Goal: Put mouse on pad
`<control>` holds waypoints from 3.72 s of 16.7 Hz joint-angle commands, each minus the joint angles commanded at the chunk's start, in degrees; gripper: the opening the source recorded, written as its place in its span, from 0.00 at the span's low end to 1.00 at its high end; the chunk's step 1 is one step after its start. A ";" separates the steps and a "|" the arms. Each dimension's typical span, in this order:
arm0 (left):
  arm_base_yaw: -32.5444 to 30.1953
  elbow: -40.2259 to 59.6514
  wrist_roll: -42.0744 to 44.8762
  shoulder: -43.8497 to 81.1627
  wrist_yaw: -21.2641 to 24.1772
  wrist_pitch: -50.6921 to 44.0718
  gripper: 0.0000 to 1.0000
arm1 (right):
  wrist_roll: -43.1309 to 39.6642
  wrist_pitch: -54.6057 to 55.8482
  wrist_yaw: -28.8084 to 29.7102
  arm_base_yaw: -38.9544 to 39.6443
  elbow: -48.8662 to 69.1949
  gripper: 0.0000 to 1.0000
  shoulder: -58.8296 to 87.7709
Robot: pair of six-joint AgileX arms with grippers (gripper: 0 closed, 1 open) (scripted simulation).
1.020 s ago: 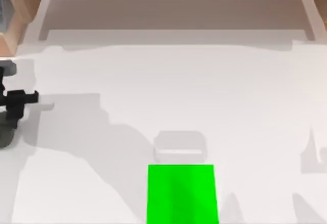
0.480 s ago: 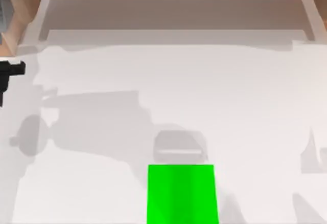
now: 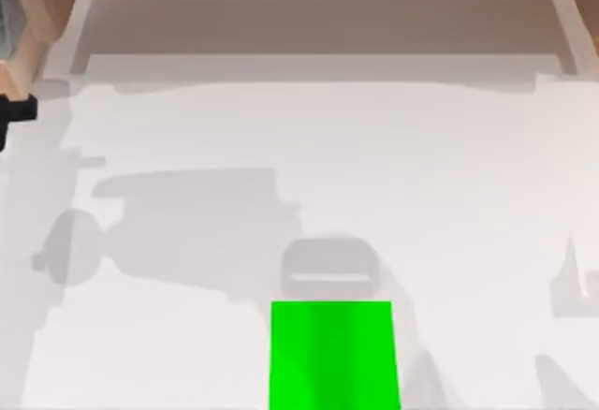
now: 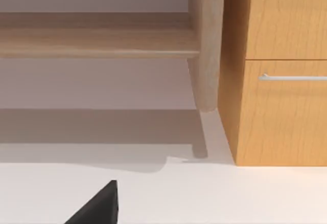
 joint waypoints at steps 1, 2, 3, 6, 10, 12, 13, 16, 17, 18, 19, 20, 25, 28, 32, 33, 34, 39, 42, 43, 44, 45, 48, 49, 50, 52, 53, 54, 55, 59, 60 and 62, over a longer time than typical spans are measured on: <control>1.07 0.04 -1.08 0.14 -0.18 0.08 0.00 | 0.00 0.00 0.00 0.00 0.00 1.00 0.00; 2.36 0.09 -2.36 0.31 -0.40 0.18 0.00 | 0.00 0.00 0.00 0.00 0.00 1.00 0.00; 4.60 0.17 -4.49 0.58 -0.76 0.36 0.00 | 0.00 0.00 0.00 0.00 0.00 1.00 0.00; 14.30 0.58 -13.27 1.71 -2.23 1.09 0.00 | 0.00 0.00 0.00 0.00 0.00 1.00 0.00; 34.85 1.60 -30.52 4.06 -4.96 2.31 0.00 | 0.00 0.00 0.00 0.00 0.00 1.00 0.00; 47.40 2.24 -40.99 5.48 -6.49 2.92 0.00 | 0.00 0.00 0.00 0.00 0.00 1.00 0.00; 54.01 2.56 -46.54 6.22 -7.28 3.22 0.00 | 0.00 0.00 0.00 0.00 0.00 1.00 0.00; 75.53 3.52 -64.59 8.42 -9.67 4.08 0.00 | 0.00 0.00 0.00 0.00 0.00 1.00 0.00; 83.05 3.82 -70.87 9.13 -10.44 4.36 0.00 | 0.00 0.00 0.00 0.00 0.00 1.00 0.00; 90.96 4.09 -77.37 9.77 -11.13 4.62 0.00 | 0.00 0.00 0.00 0.00 0.00 1.00 0.00; 98.90 4.35 -83.89 10.39 -11.81 4.88 0.00 | 0.00 0.00 0.00 0.00 0.00 1.00 0.00; 107.09 4.58 -90.53 10.92 -12.35 5.11 0.00 | 0.00 0.00 0.00 0.00 0.00 1.00 0.00; 148.63 5.37 -123.80 12.64 -13.87 6.09 0.00 | 0.00 0.00 0.00 0.00 0.00 1.00 0.00; 173.34 5.50 -143.20 12.80 -13.64 6.46 0.00 | 0.00 0.00 0.00 0.00 0.00 1.00 0.00; 204.84 5.07 -167.27 12.10 -11.92 6.48 0.00 | 0.00 0.00 0.00 0.00 0.00 1.00 0.00; 212.22 4.84 -172.73 11.79 -11.28 6.37 0.00 | 0.00 0.00 0.00 0.00 0.00 1.00 0.00; 219.50 4.60 -178.08 11.47 -10.60 6.24 0.00 | 0.00 0.00 0.00 0.00 0.00 1.00 0.00; 251.76 2.96 -200.85 9.46 -6.82 5.07 0.00 | 0.00 0.00 0.00 0.00 0.00 1.00 0.00; 267.85 1.82 -211.93 8.03 -4.49 4.22 0.00 | 0.00 0.00 0.00 0.00 0.00 1.00 0.00; 272.45 1.45 -215.11 7.52 -3.71 3.93 0.00 | 0.00 0.00 0.00 0.00 0.00 1.00 0.00; 276.85 1.09 -218.15 7.02 -2.94 3.65 0.00 | 0.00 0.00 0.00 0.00 0.00 1.00 0.00; 280.81 0.76 -220.88 6.54 -2.19 3.38 0.00 | 0.00 0.00 0.00 0.00 0.00 1.00 0.00; 290.68 -0.01 -227.71 5.32 -0.22 2.65 0.00 | 0.00 0.00 0.00 0.00 0.00 1.00 0.00; 293.24 -0.19 -229.48 5.01 0.33 2.45 0.00 | 0.00 0.00 0.00 0.00 0.00 1.00 0.00; 295.32 -0.34 -230.90 4.75 0.78 2.28 0.00 | 0.00 0.00 0.00 0.00 0.00 1.00 0.00; 298.19 -0.54 -232.86 4.38 1.44 2.03 0.00 | 0.00 0.00 0.00 0.00 0.00 1.00 0.00; 299.04 -0.61 -233.43 4.26 1.65 1.96 0.00 | 0.00 0.00 0.00 0.00 0.00 1.00 0.00; 299.20 -0.62 -233.54 4.24 1.69 1.95 0.00 | 0.00 0.00 0.00 0.00 0.00 1.00 0.00; 299.20 -0.62 -233.54 4.24 1.69 1.95 0.00 | 0.00 0.00 0.00 0.00 0.00 1.00 0.00; 298.83 -0.50 -233.41 4.48 1.61 2.01 0.00 | 0.00 0.00 0.00 0.00 0.00 1.00 0.00; 298.86 -0.52 -233.42 4.49 1.61 2.03 0.00 | 0.00 0.00 0.00 0.00 0.00 1.00 0.00; 299.35 -0.83 -233.45 4.67 1.66 2.35 0.00 | 0.00 0.00 0.00 0.00 0.00 1.00 0.00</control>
